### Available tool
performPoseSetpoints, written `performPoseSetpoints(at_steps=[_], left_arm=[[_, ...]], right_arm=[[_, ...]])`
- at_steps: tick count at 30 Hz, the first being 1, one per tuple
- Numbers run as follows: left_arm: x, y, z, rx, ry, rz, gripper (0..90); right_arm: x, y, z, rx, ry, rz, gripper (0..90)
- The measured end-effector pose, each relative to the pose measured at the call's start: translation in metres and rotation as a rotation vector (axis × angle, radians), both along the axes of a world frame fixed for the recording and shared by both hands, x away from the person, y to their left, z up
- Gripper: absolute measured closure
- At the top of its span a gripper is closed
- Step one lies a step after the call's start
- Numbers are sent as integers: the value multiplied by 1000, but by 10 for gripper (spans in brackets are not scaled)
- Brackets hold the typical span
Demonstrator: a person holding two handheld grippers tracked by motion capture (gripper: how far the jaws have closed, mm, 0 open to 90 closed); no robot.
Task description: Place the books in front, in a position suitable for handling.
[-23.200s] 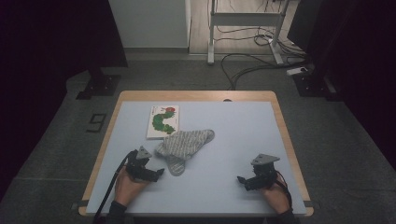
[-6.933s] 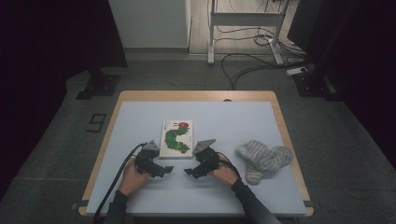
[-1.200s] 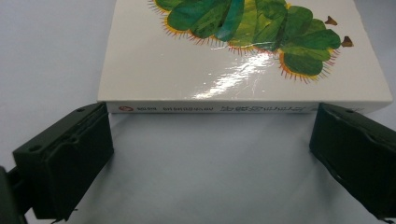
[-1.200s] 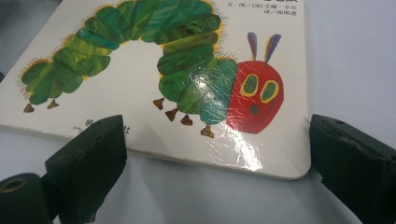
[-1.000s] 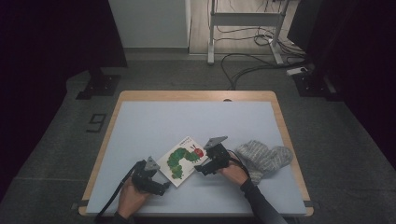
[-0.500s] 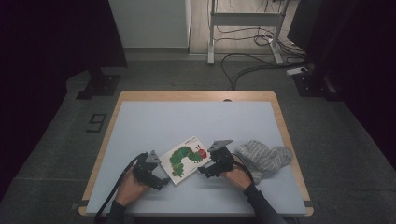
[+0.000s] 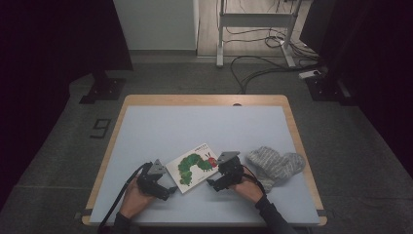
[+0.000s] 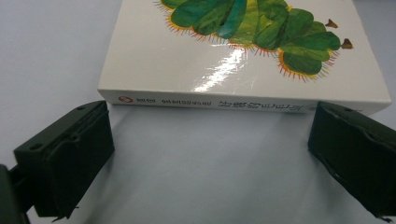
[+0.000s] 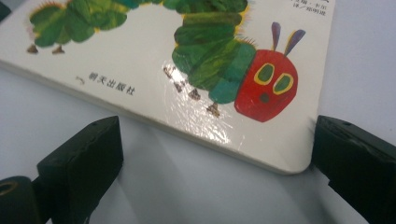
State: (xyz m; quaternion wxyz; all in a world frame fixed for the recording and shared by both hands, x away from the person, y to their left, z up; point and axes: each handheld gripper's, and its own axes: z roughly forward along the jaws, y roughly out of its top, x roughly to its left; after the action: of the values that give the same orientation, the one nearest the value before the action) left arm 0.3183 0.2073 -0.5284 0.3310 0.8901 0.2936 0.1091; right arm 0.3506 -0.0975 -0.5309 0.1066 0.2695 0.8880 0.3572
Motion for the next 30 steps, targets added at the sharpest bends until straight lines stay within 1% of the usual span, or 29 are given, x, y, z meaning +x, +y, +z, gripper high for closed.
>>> performPoseSetpoints(at_steps=[2,4,8,14,17,21,27,30], left_arm=[[0,0,0,-3,1,4,0],[-1,0,0,-3,0,8,0],[-2,0,0,-5,1,20,0],[-5,3,0,-7,3,30,0],[-7,6,0,-9,2,32,0],[-10,9,0,-10,3,38,0],[-12,11,0,-12,3,47,0],[-12,11,0,-12,3,47,0]], right_arm=[[-1,-1,2,-3,4,10,26],[-1,-5,5,4,12,21,55],[-1,-14,13,-16,-9,13,62],[-3,-30,29,-23,-39,-14,71],[-3,-39,37,-18,-45,-31,72],[-3,-49,45,-28,-58,-48,72],[-3,-67,53,-44,-71,-80,70],[-2,-80,56,-50,-71,-109,68]])
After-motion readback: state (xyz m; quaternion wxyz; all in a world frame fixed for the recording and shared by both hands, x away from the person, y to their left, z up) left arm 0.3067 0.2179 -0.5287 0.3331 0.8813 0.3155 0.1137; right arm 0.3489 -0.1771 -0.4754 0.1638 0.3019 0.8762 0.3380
